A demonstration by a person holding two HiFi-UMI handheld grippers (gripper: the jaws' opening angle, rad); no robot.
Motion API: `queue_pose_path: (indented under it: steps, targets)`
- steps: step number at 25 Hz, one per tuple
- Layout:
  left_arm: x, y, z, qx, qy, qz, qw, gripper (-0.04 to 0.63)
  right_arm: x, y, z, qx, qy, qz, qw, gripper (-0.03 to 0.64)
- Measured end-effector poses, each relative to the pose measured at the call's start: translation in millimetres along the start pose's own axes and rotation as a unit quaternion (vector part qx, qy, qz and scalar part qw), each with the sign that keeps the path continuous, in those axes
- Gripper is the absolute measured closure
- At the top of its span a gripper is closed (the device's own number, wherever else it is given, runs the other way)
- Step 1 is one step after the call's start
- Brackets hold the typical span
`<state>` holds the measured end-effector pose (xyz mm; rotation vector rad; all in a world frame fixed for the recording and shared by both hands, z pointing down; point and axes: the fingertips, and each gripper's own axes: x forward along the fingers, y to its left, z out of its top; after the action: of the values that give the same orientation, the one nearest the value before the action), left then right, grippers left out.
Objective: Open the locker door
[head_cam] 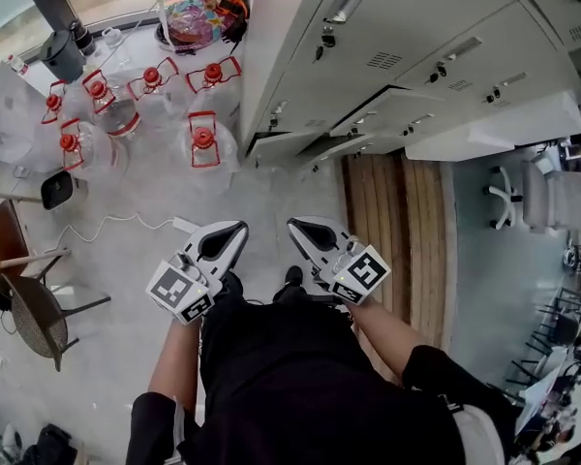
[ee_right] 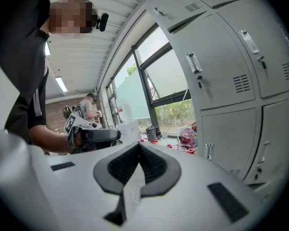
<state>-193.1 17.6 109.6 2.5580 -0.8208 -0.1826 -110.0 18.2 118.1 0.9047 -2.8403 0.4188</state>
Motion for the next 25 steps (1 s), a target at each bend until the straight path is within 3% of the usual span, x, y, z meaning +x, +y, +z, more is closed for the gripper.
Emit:
queue_pose_path:
  steps: [10, 15, 25]
  targets:
    - [-14.5, 88.0, -25.9, 0.004, 0.008, 0.014, 0.9999, 0.577, 81.4, -30.7, -37.0, -0.032, 0.025, 0.003, 0.999, 0.604]
    - [5.8, 118.2, -62.1, 0.015, 0.029, 0.033, 0.9989, 0.577, 105.7, -66.4, -88.1, -0.061, 0.047, 0.046, 0.996, 0.604]
    - [28.6, 167.6, -161.9, -0.019, 0.055, 0.107, 0.9925, 0.577, 123.2, -153.4, -214.0, -0.111, 0.130, 0.108, 0.979, 0.604]
